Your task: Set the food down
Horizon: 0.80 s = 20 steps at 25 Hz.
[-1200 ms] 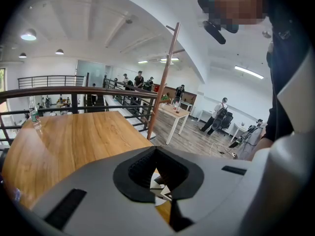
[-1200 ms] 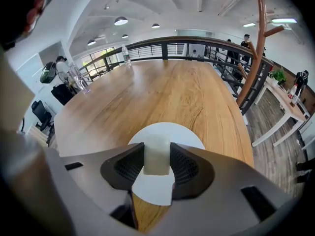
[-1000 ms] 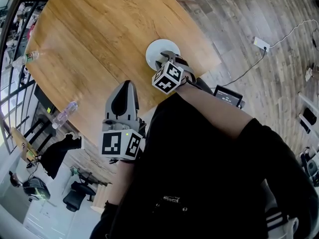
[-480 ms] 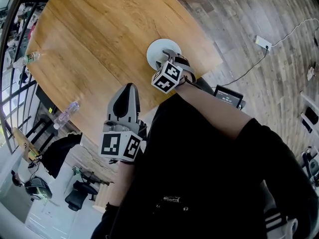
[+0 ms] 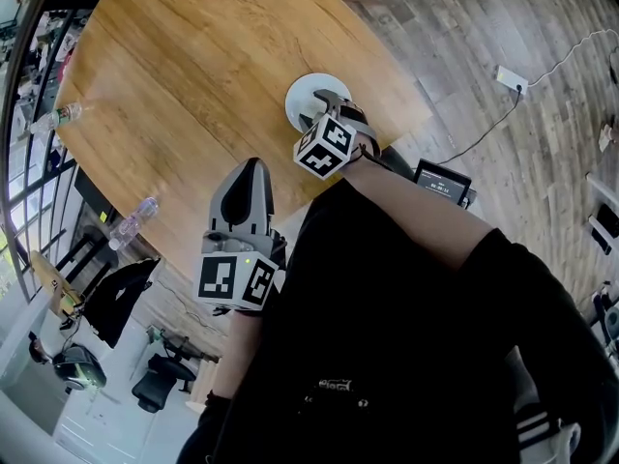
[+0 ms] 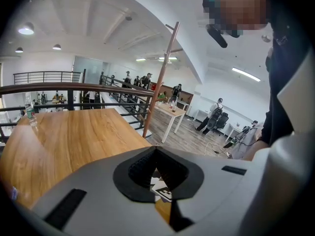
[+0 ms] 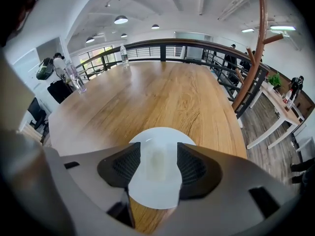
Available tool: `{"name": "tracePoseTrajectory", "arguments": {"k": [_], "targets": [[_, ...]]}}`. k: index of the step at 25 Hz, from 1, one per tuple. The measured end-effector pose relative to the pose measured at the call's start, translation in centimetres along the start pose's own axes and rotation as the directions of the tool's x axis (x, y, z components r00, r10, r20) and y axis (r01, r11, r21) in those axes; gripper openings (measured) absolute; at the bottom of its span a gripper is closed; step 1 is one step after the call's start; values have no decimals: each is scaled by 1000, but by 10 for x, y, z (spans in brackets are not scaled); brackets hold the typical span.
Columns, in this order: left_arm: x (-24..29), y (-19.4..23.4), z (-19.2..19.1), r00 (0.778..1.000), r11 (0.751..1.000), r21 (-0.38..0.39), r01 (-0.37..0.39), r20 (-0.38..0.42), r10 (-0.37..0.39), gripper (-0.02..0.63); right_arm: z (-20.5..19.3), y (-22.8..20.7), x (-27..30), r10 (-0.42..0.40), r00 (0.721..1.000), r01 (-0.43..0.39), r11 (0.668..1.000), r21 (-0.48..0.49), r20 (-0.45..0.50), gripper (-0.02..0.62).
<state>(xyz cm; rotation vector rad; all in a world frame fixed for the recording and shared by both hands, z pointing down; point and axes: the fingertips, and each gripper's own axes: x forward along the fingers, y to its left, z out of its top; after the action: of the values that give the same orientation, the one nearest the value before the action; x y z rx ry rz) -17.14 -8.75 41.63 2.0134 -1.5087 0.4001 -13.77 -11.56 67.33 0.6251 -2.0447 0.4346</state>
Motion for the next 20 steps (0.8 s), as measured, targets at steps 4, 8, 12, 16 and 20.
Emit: {"name": "tracePoseTrajectory", "arguments": {"k": [4,8,12,16,20], "targets": [[-7,1,5,1000,1000,11,-4,18,4,3,27,0,-23,-4,997,2,999,34,75,225],[-10,-5,25,998,999,43,10,61,-13,3,69,7,-58,54,976,-68,996,61,210,174],[-15,-7,46,993,996,80,36,108,-44,3,104,6,-93,84,944,-109,992,60,319,54],[-19,-12,60,986,994,89,66,148,-78,3,123,-1,-120,97,913,-129,990,55,396,29],[-22,-12,76,977,992,93,81,191,-98,3,135,0,-143,116,890,-140,990,24,441,20]]}}
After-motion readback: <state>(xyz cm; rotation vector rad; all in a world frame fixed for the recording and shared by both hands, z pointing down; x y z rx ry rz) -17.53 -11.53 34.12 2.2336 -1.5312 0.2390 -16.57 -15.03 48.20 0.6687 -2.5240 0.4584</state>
